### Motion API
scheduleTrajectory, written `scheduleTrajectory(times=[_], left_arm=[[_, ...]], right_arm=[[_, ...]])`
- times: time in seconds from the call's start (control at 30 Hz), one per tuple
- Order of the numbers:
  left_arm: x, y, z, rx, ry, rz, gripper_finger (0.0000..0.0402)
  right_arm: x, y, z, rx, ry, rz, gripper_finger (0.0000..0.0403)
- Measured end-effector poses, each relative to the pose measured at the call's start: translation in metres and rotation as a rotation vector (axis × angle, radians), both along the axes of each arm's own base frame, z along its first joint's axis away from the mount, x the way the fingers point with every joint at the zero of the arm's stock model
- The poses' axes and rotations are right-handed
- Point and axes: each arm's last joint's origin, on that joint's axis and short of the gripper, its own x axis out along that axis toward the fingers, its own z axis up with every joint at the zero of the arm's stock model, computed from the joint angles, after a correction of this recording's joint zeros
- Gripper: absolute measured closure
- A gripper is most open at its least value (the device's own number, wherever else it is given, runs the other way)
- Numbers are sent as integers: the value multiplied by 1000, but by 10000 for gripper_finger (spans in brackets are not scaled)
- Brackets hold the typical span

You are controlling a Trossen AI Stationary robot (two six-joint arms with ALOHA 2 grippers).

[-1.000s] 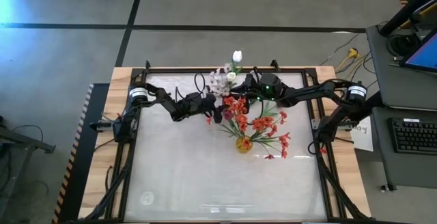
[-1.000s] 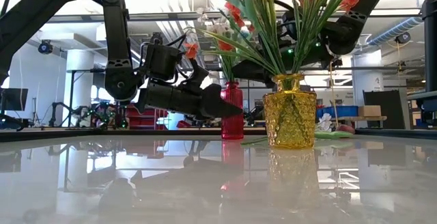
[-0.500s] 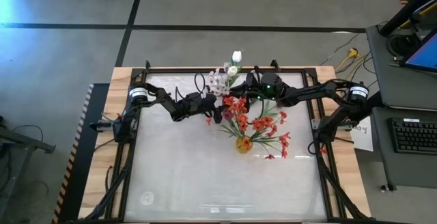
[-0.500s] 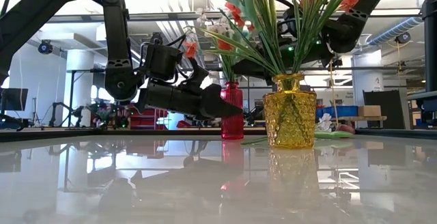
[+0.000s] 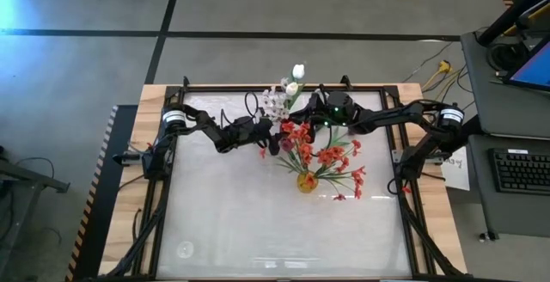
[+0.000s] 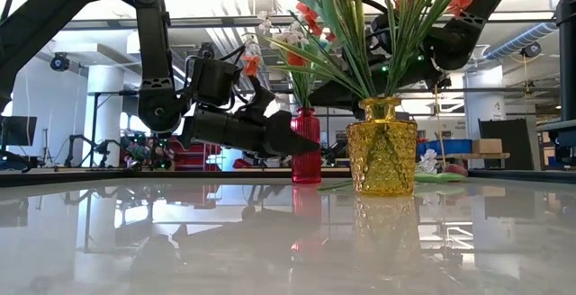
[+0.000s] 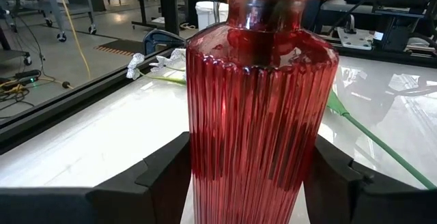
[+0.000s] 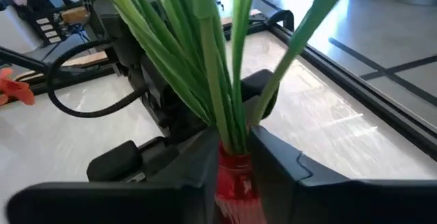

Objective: Sort flowers into vase by color
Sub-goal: Put the white flower into the red vase

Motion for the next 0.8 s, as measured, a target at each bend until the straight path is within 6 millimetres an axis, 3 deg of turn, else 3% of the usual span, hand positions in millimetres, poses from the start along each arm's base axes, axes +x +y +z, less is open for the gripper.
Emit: scheduleTrajectory(times=[0.3,0.8], left_arm=[[0,0,0,0,0,0,187],[0,0,0,9,4,14,187]], right_arm=[[-3,-2,1,39,11,-35,263],[-12,1,15,89,27,-58,252]])
